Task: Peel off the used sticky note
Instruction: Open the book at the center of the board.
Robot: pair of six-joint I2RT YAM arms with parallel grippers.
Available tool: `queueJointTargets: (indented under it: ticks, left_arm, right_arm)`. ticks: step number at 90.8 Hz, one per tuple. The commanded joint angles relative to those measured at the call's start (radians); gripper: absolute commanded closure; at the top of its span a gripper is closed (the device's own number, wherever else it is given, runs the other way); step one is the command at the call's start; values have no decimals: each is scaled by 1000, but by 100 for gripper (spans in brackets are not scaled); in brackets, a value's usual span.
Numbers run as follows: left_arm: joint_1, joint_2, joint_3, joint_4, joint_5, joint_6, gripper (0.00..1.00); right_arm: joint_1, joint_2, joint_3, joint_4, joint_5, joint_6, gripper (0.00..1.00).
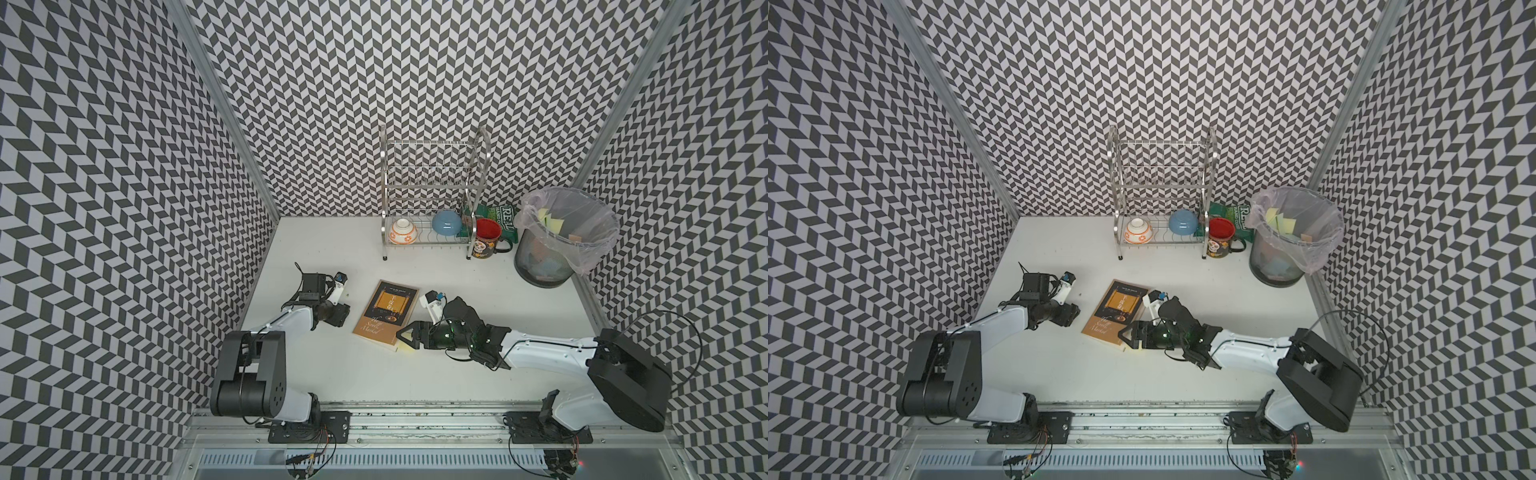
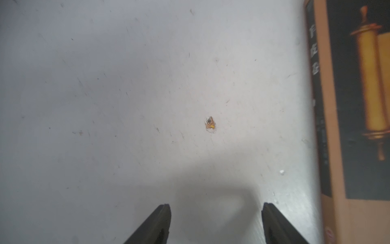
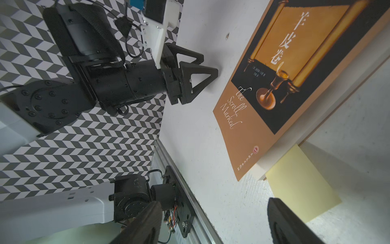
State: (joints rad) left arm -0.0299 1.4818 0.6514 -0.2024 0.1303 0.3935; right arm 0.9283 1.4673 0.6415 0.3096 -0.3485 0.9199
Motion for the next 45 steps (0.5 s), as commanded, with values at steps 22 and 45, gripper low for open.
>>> queueJointTargets:
  ticks: [22,45]
  left_arm:
    - [-87,100,40,-29,-85,48,28]
    - [-117,110,40,-32,-99,46,28]
  right_arm:
    - [12,107,5,108,-15,70,18]
    - [13,214,12,209,-37,110,18]
